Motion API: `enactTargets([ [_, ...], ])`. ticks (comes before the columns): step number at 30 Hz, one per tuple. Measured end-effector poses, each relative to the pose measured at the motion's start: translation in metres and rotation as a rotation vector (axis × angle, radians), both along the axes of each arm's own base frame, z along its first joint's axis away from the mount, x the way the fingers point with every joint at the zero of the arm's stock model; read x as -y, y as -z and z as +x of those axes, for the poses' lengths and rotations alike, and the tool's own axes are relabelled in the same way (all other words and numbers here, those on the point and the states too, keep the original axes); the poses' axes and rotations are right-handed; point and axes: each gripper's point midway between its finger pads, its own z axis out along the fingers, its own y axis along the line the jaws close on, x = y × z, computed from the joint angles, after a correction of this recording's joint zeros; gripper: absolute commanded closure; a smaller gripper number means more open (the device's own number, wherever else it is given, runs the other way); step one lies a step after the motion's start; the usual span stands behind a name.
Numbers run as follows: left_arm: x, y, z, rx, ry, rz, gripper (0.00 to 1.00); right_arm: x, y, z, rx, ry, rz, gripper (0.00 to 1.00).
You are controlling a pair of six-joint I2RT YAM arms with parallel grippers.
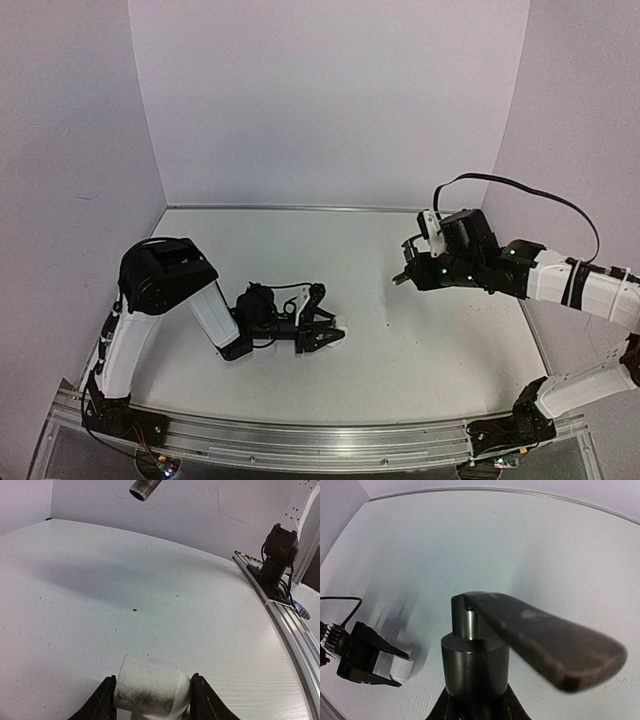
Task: Install the water faucets
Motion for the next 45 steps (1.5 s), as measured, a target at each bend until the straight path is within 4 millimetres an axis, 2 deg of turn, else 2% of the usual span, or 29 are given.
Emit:
enactTargets([
  [6, -0.002, 0.003, 0.001, 0.034, -0.011, -0.001, 0.73, -0.002, -0.004, 0.002, 0.006, 0.000, 0.006, 1.00],
  [13, -0.008, 0.004, 0.001, 0.055, -0.031, -0.004, 0.59, -0.004, -0.002, 0.003, -0.002, -0.002, 0.006, 1.00],
  [18, -0.012, 0.004, 0.000, 0.056, -0.039, -0.006, 0.38, -0.005, -0.004, 0.004, -0.001, -0.004, 0.009, 1.00],
  [22, -0.021, 0.016, -0.001, 0.029, -0.052, 0.027, 0.18, -0.006, -0.002, 0.004, -0.007, -0.005, 0.009, 1.00],
  [26, -0.029, 0.014, -0.003, 0.012, -0.064, 0.037, 0.01, -0.006, 0.000, 0.004, -0.013, -0.006, 0.008, 1.00],
  [31, -0.039, 0.007, -0.005, -0.042, -0.101, 0.046, 0.00, -0.007, 0.001, 0.003, -0.017, -0.010, 0.009, 1.00],
  [36, -0.066, -0.017, 0.005, -0.137, -0.273, 0.018, 0.00, -0.008, 0.001, 0.002, -0.022, -0.017, 0.014, 1.00],
  [39, -0.078, -0.052, 0.017, -0.214, -0.377, -0.056, 0.00, -0.009, 0.002, 0.002, -0.025, -0.019, 0.017, 1.00],
  [41, -0.074, -0.078, 0.030, -0.275, -0.424, -0.081, 0.00, -0.009, 0.002, 0.002, -0.026, -0.021, 0.019, 1.00],
  [45, -0.045, -0.114, 0.068, -0.428, -0.534, -0.010, 0.00, -0.010, 0.002, 0.001, -0.026, -0.024, 0.017, 1.00],
])
